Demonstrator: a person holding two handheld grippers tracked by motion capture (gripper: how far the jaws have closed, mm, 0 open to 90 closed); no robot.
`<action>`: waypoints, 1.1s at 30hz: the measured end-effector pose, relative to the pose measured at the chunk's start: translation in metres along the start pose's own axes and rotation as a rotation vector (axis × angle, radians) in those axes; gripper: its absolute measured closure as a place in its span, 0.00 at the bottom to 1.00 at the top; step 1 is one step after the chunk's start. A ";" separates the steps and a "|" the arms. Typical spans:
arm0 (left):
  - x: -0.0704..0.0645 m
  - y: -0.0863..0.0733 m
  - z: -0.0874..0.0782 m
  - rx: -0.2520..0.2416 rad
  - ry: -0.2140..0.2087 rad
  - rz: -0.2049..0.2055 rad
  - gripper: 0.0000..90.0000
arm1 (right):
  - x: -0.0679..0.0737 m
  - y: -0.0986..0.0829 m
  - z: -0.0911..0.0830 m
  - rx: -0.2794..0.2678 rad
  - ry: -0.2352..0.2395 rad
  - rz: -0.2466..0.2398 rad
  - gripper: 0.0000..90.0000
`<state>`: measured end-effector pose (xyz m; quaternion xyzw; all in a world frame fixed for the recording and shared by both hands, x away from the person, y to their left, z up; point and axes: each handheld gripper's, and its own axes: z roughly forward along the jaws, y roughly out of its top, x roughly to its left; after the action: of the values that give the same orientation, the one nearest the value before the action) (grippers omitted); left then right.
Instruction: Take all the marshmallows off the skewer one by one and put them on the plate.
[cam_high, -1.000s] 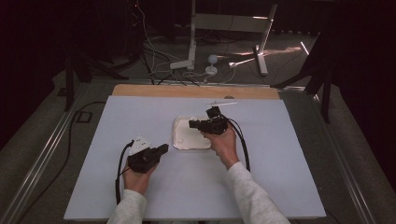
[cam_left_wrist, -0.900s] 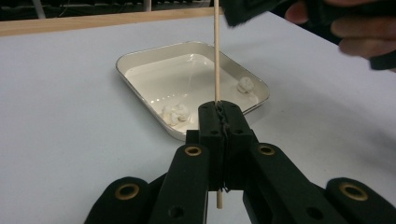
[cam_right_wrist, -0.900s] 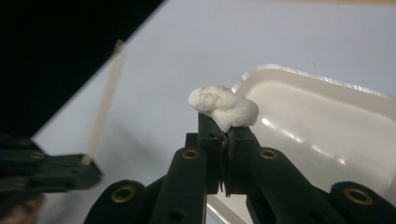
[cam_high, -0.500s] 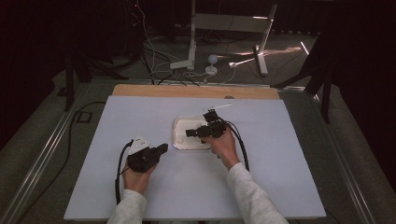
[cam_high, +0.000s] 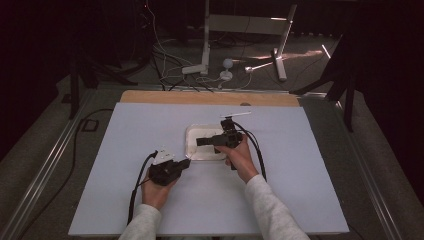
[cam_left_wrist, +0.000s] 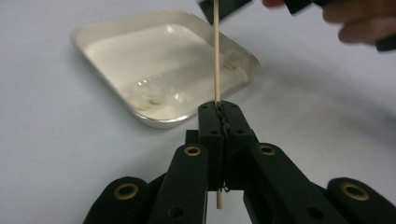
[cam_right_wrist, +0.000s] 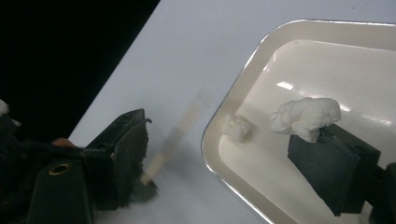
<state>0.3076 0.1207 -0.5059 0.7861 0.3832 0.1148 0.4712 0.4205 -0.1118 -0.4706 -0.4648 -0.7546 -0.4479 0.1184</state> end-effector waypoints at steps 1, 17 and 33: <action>-0.001 0.000 0.003 0.010 -0.008 0.012 1.00 | 0.000 0.000 0.000 -0.001 0.010 0.005 0.22; 0.004 0.001 0.017 0.047 0.039 -0.042 1.00 | 0.000 -0.007 -0.006 0.016 0.064 0.025 0.26; 0.013 0.013 0.030 -0.004 0.098 -0.159 0.99 | 0.008 -0.020 -0.037 -0.065 0.025 -0.090 0.22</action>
<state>0.3395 0.1071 -0.5141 0.7457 0.4668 0.1162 0.4610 0.3911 -0.1395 -0.4559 -0.4284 -0.7582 -0.4828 0.0925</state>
